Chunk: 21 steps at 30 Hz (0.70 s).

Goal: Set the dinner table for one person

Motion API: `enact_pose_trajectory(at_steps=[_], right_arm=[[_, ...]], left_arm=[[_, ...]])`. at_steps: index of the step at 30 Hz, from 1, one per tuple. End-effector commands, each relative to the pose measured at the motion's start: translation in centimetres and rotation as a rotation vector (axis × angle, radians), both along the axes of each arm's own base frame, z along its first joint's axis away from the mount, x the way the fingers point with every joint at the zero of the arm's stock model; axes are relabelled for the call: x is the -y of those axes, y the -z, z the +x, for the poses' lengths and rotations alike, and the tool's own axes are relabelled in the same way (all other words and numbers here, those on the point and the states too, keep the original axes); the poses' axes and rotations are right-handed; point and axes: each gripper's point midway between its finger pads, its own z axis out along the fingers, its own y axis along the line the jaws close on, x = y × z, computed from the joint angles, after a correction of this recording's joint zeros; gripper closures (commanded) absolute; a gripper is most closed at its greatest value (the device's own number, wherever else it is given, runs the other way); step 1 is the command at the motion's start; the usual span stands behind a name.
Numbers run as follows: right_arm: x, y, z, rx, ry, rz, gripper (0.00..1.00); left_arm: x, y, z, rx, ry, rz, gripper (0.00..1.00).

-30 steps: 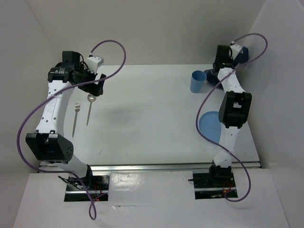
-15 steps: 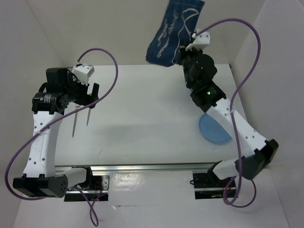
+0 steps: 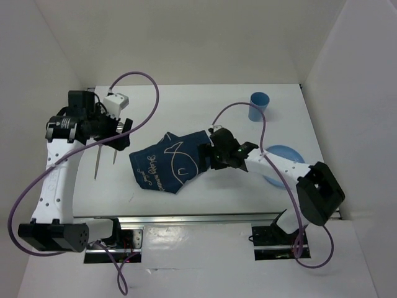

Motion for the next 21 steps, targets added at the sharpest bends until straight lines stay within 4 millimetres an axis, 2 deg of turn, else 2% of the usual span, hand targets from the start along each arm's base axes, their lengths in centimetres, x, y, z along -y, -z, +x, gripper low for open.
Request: enact_pose_trajectory(at_steps=[1, 2, 4, 5, 8, 9, 11, 12, 13, 14, 15, 16, 17, 18, 19, 20, 21], right_arm=[[1.1, -6.2, 0.9, 0.057, 0.143, 0.196, 0.00], [1.9, -5.6, 0.6, 0.026, 0.164, 0.213, 0.00], [3.6, -5.2, 0.8, -0.012, 0.235, 0.242, 0.00], [5.0, -4.7, 1.3, -0.038, 0.283, 0.247, 0.00], [7.1, -2.9, 2.3, -0.084, 0.350, 0.233, 0.02], [7.2, -2.4, 2.4, -0.110, 0.353, 0.238, 0.04], [8.2, -0.5, 3.0, -0.164, 0.376, 0.227, 0.08], [8.3, -0.7, 3.5, -0.169, 0.383, 0.238, 0.13], [8.8, -0.5, 3.7, -0.193, 0.409, 0.244, 0.27], [9.7, -0.1, 3.1, -0.241, 0.446, 0.225, 0.34], [11.4, -0.2, 3.4, -0.249, 0.509, 0.232, 0.36], [12.4, -0.8, 3.6, -0.236, 0.537, 0.241, 0.36], [13.3, -1.7, 3.6, -0.196, 0.542, 0.251, 0.38], [15.0, -2.0, 4.0, -0.167, 0.589, 0.230, 0.38], [15.8, -2.8, 4.4, -0.136, 0.618, 0.222, 0.38], [17.1, -3.1, 4.3, -0.131, 0.649, 0.189, 0.37], [18.0, -3.4, 4.6, -0.107, 0.684, 0.152, 0.37]], left_arm=[[2.4, 1.4, -0.5, -0.147, 0.163, -0.020, 0.01], [3.1, 0.6, 0.0, -0.142, 0.185, -0.032, 0.01], [4.9, 0.9, 0.7, -0.159, 0.254, -0.044, 0.01], [5.7, 1.8, 1.8, -0.186, 0.277, -0.042, 0.01], [8.8, 3.7, 3.6, -0.245, 0.328, -0.003, 0.01], [10.3, 4.9, 5.2, -0.282, 0.350, -0.001, 0.01], [14.1, 5.6, 6.2, -0.295, 0.433, 0.008, 0.01], [16.0, 4.2, 7.5, -0.241, 0.469, -0.005, 0.01], [18.7, 6.4, 8.3, -0.286, 0.513, -0.007, 0.01], [20.1, 6.6, 9.2, -0.276, 0.512, -0.020, 0.01], [21.7, 6.0, 10.5, -0.230, 0.523, -0.032, 0.01], [23.1, 6.5, 12.0, -0.196, 0.530, -0.043, 0.01], [24.6, 9.3, 12.8, -0.234, 0.536, -0.032, 0.01], [25.4, 9.8, 13.8, -0.211, 0.538, -0.024, 0.01], [26.3, 11.0, 14.4, -0.207, 0.541, 0.003, 0.01], [27.0, 13.9, 15.6, -0.219, 0.533, 0.031, 0.01], [27.4, 14.8, 16.5, -0.205, 0.511, 0.052, 0.01]])
